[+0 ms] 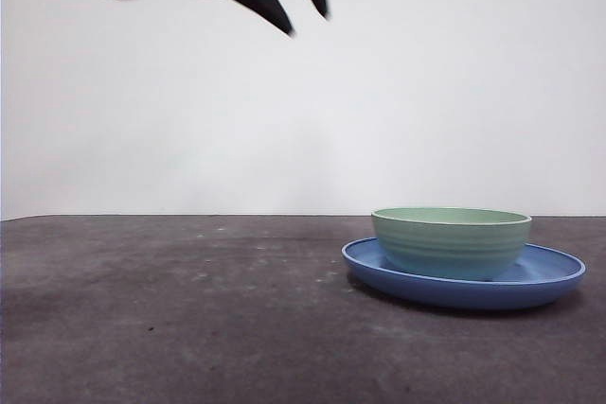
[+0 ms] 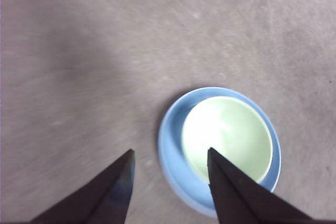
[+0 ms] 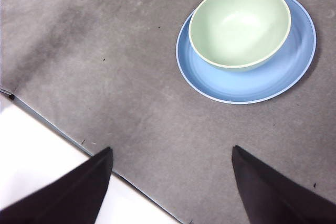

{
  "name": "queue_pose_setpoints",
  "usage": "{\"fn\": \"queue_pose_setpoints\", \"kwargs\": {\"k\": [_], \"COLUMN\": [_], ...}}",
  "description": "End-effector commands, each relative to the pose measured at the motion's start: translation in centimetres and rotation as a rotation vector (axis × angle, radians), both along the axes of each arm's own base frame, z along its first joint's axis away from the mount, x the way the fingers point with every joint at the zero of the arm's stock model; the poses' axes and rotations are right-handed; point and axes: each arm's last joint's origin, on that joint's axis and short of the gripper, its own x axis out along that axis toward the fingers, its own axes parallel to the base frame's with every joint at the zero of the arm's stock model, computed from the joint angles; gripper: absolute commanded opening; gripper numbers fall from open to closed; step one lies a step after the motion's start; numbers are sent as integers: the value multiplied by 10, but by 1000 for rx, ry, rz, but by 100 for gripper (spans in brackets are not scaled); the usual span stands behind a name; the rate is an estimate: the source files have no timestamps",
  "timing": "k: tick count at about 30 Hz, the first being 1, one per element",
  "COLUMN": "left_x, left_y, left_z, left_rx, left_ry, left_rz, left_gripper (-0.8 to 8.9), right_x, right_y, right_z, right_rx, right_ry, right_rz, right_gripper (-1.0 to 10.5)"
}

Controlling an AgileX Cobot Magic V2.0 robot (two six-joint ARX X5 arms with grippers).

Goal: Place the green bowl on the blue plate

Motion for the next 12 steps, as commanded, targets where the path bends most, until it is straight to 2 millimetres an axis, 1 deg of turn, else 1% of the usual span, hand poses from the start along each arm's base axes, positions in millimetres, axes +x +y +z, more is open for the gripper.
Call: {"fn": "queue_pose_setpoints", "kwargs": {"k": [1, 3, 6, 8, 12], "left_x": [-16, -28, -47, -61, -93], "left_y": [12, 25, 44, 54, 72], "left_z": [11, 12, 7, -1, -20], "left_rx": [28, 30, 34, 34, -15], "left_ry": [-40, -47, -55, -52, 8], "left_rz": [-40, -35, -31, -51, -172], "left_gripper": [227, 227, 226, 226, 226], "right_x": [1, 1, 1, 1, 1], "right_y": [0, 0, 0, 0, 0], "right_z": [5, 5, 5, 5, 5], "right_rx": [-8, -11, -11, -11, -11], "right_ry": [-20, -20, -20, -20, -20], "right_rz": [-14, -17, -16, -16, -16], "right_gripper": [364, 364, 364, 364, 364]}}
